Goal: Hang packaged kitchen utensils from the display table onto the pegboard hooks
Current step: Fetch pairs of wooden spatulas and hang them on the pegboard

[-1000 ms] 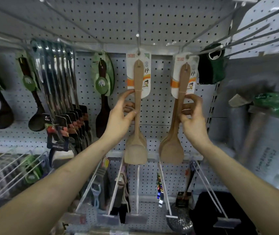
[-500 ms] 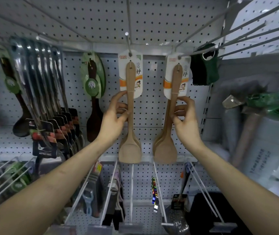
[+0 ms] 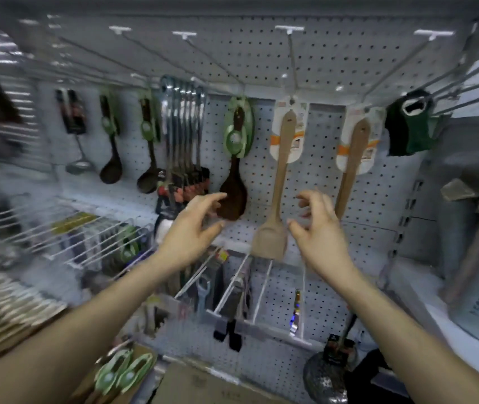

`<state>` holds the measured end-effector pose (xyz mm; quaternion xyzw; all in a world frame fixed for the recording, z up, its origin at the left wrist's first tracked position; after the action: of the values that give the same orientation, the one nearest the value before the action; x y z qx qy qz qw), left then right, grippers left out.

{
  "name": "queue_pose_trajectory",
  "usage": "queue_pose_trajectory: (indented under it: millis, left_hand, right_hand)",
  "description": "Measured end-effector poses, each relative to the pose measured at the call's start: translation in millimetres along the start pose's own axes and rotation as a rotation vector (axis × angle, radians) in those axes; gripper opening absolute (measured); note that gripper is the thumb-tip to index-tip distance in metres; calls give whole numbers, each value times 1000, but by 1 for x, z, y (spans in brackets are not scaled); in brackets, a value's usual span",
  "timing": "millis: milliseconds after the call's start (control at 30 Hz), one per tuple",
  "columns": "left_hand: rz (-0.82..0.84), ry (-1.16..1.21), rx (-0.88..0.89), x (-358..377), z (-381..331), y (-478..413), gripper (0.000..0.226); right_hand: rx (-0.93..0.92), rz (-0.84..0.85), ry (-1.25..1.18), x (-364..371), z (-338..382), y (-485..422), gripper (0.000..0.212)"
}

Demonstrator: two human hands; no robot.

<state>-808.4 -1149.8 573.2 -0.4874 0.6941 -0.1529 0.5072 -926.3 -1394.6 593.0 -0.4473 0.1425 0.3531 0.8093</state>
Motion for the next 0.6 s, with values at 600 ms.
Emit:
queue_pose_trajectory:
  millis: [600]
  left_hand:
    - [80, -1094, -877, -326, -3, 399, 71]
  right_hand:
    - [-708, 655, -28, 309, 361, 237, 58]
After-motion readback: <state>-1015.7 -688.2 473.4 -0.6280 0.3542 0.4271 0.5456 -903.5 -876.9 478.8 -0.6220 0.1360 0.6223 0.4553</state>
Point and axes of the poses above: each hand's wrist, its own y-axis away from the middle knuckle, its own x-axis out of the palm, z = x × y, the point moved 5 cm from there along -y, towards the middle knuckle, and after that the axes turned 8 degrees about x, right-handed, at the moved point
